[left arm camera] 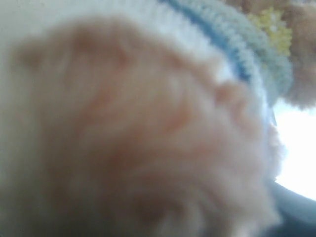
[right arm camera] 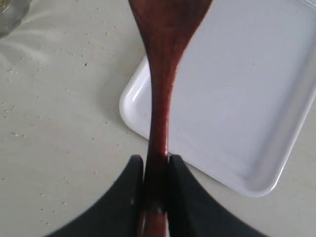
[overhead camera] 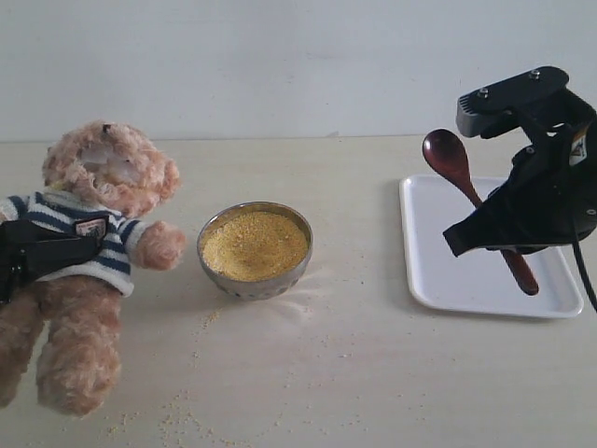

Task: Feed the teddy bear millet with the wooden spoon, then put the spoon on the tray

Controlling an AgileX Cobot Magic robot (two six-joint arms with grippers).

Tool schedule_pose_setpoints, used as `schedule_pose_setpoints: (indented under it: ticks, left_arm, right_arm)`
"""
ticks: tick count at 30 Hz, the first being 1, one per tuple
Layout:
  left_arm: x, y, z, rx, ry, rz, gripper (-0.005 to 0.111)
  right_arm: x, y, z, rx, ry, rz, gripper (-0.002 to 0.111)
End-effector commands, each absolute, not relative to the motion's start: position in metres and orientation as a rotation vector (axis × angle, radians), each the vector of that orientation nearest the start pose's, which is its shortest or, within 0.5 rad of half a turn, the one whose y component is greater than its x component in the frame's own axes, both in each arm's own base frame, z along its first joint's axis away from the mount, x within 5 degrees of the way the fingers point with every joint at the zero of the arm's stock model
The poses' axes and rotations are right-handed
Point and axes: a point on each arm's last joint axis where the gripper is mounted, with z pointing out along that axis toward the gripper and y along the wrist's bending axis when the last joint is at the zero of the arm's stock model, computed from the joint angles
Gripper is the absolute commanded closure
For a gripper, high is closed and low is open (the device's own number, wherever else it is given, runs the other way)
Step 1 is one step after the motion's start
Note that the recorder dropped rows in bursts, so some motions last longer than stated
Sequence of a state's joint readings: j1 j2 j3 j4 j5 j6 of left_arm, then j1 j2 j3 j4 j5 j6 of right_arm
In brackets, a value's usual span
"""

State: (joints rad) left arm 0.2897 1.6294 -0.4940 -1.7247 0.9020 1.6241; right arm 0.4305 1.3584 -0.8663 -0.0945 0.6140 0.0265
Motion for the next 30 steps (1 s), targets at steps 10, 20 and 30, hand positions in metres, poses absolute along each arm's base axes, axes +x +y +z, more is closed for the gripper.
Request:
schedule_pose_setpoints:
  ticks: [10, 20, 30]
  left_arm:
    - [0.2582, 0.0041, 0.148, -0.17, 2.231, -1.017, 0.102]
    - [0.2579, 0.004, 0.1478, -0.171, 2.232, -1.018, 0.102]
    - [0.2579, 0.004, 0.1478, -0.194, 2.234, -1.029, 0.055]
  right_arm:
    - [0.2433, 0.1058, 0.254, -0.605, 2.479, 0.075, 0.108]
    - [0.2431, 0.1057, 0.2538, -0.606, 2.483, 0.073, 0.108]
    - [0.243, 0.1056, 0.2537, -0.606, 2.485, 0.073, 0.108]
